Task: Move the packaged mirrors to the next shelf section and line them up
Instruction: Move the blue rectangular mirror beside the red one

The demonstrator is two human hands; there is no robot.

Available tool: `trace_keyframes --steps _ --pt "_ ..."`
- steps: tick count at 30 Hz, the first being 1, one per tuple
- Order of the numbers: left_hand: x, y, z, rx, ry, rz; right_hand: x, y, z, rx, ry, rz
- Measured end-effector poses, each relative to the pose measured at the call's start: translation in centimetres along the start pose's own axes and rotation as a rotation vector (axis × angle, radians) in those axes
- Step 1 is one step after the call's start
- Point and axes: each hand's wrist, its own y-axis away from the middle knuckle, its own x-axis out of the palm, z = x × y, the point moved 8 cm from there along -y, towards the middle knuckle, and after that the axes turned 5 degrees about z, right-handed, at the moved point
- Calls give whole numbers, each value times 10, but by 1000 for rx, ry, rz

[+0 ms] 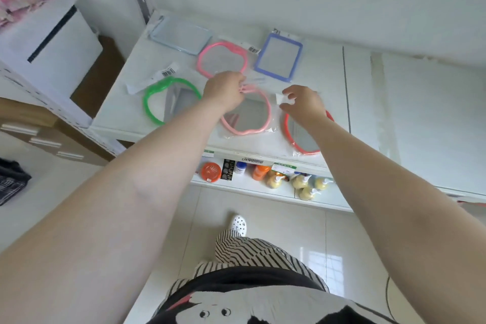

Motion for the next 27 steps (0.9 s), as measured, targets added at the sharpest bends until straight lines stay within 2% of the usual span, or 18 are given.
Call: trace_keyframes --steps 11,17,23,27 --pt "21 -104 -13 17 7 8 -11 -97 -33 131 9 -26" --pt "47 -144 -19 -31 28 111 -3 -130 -54 315 85 -10" --pt "60 -167 -26 -88 64 139 14 -153 -60 405 15 -16" --pt "64 -175 -27 -168 148 156 11 -150 -64 428 -198 -67"
